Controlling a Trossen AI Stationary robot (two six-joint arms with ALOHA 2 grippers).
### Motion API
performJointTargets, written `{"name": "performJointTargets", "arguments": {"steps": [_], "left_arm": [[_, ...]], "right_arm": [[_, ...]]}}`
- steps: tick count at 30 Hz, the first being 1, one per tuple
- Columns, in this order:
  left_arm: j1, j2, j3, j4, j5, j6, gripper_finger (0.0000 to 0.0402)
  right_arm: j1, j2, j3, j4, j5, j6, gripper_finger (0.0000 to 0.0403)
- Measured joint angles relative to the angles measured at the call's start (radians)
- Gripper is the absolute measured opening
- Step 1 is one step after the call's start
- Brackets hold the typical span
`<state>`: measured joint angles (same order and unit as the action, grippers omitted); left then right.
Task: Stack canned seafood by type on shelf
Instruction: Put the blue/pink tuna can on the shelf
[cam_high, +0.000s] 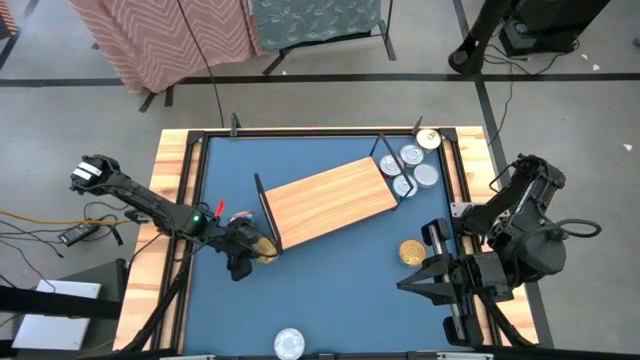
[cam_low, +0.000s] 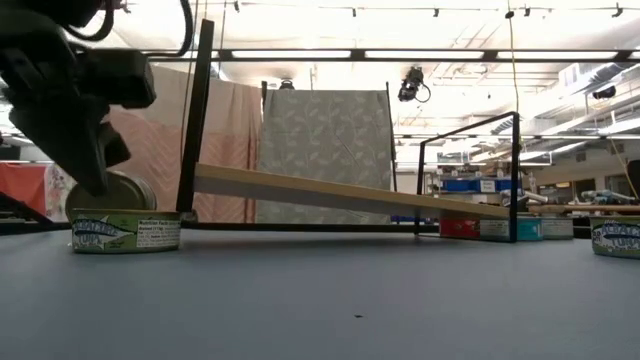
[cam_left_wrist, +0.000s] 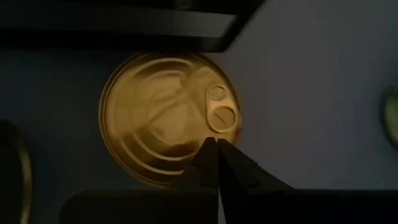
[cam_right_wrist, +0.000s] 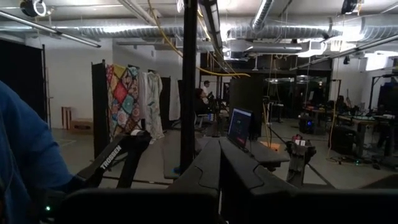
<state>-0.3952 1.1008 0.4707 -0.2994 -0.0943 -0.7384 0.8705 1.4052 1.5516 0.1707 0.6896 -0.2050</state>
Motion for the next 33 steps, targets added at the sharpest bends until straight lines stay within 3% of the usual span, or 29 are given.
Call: {"name": "performJointTargets", "arguments": {"steps": [3,11,20,29,33], "left_arm": [[0.0,0.004,-0.051,0.091,-0.031,-0.042,0.0],[-0.001,0.008,-0.049,0.056,-0.039,-0.055,0.0],[-0.012,0.006,-0.045,-0.113,0.031,-0.062,0.0],[-0.019,-0.019,-0.047,-0.162,0.074,-0.059,0.0],[-0.02,-0.061,-0.016,-0.298,0.145,-0.063,0.0]], "right_arm": [[0.001,0.0,0.0,0.0,0.0,0.0,0.0014],[0.001,0.0,0.0,0.002,0.0,-0.013,0.0013],[0.007,0.0,0.0,0.016,0.001,-0.028,0.0013],[0.018,0.0,0.0,0.025,0.024,-0.034,0.0015],[0.018,0.0,0.0,0.031,0.024,-0.034,0.0013]]}}
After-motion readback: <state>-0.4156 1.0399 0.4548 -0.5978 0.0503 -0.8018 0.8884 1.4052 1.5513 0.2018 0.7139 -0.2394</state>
